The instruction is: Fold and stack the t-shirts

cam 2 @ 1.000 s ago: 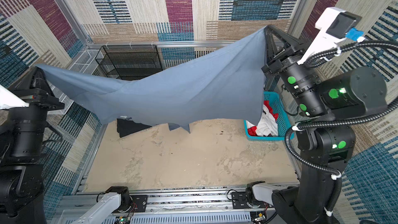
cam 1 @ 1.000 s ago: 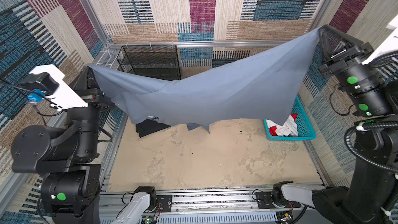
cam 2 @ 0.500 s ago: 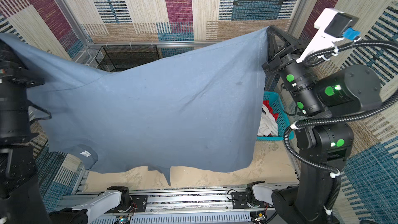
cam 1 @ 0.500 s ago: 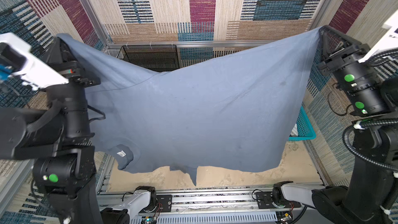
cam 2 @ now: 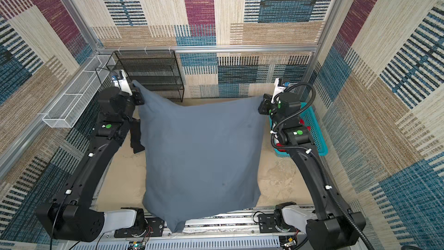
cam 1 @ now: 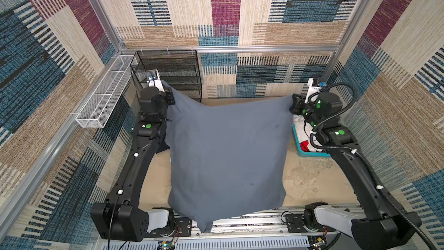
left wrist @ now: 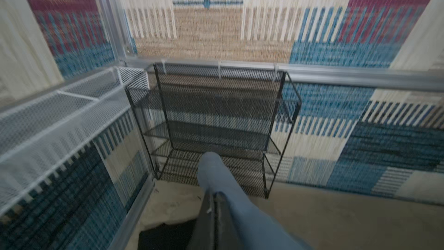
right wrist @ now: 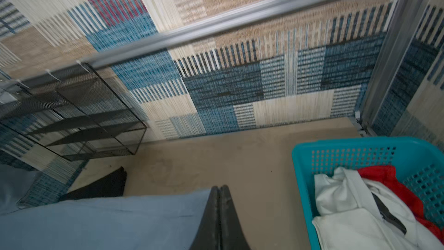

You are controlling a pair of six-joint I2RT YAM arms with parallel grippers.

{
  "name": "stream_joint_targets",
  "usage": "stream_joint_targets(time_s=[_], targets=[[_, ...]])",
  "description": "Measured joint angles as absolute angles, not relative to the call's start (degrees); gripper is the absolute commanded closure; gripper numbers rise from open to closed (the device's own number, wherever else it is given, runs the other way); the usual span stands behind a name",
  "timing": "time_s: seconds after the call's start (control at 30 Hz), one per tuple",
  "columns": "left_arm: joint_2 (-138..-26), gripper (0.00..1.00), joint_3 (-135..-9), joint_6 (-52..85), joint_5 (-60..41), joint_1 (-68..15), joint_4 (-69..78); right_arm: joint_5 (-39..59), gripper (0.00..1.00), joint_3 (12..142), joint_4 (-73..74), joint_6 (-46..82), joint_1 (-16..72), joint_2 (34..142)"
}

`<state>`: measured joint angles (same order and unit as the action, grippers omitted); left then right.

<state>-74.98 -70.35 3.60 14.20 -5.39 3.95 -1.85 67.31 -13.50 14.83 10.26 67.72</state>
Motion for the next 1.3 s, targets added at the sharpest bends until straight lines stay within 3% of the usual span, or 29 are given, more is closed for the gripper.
stream_joint_targets(time_s=[0.2,0.37,0.63,0.93,1.3], targets=[[-71.31,1.00,-53.36,7.42,12.88,-6.13,16.14,-1.21,1.00,57.87,-6.68,14.85,10.33,69.93],[-62.15,1.00,-53.56,7.84,13.15,-6.35,18.24,3.55,1.00,60.49,-3.90,14.26,10.33,67.59],[-53.25,1.00,-79.40,7.88,8.49,-6.50,2.11,11.64,1.00,81.67,-8.88,14.31,10.39,60.18],[-53.30,1.00,-111.00,7.81,-0.38,-6.48,-10.07,14.98,1.00,106.45,-18.74,12.95,10.37,59.94],[-55.20,1.00,-122.02,6.59,-2.72,-6.50,-13.04,13.47,1.00,123.57,-26.94,11.66,10.37,64.73]])
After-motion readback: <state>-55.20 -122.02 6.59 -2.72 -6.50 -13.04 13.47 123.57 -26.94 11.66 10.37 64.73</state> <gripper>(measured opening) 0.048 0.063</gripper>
